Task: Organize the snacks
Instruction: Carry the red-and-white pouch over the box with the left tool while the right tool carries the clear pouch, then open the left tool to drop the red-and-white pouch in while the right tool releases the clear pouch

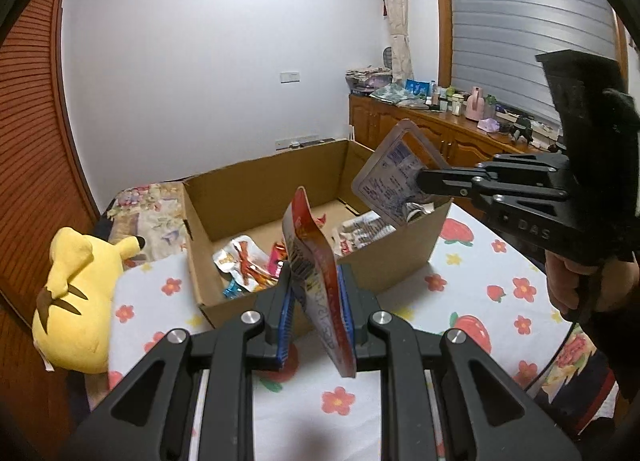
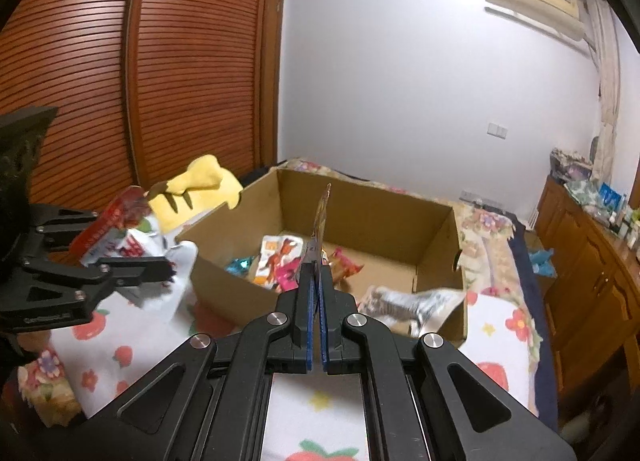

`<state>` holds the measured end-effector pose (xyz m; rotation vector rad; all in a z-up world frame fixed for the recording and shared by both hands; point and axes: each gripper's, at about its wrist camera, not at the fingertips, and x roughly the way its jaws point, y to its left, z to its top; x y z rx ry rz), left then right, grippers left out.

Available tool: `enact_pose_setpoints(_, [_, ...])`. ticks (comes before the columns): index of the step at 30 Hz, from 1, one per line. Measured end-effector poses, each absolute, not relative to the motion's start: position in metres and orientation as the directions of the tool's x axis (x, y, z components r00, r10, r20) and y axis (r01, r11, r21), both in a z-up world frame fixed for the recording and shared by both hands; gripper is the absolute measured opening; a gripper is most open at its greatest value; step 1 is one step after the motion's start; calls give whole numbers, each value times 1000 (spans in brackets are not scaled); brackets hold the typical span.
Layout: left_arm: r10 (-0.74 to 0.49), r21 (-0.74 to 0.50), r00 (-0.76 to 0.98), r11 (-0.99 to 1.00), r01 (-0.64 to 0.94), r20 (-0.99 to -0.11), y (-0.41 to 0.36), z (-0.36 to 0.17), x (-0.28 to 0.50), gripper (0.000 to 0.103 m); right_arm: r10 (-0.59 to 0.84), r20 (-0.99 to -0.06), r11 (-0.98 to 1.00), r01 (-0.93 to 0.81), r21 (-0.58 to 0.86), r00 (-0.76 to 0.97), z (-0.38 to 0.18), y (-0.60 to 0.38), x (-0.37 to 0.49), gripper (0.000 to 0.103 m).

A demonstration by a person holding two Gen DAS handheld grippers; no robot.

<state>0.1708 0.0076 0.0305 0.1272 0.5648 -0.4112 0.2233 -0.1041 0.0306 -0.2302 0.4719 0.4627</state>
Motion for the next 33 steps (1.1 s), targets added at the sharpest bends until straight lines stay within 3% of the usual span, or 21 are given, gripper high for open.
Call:
enact_pose_setpoints(19, [-296,9,760,929,369,-578,19,18,237,18,326,-583,878,-467,-103,744,-2,-92,286,2])
enact_pose_setpoints(33, [-260,-21,744,949,314,-615,15,-3,289,19,385,-570,858,-509,-69,726,-9,-93,279,8])
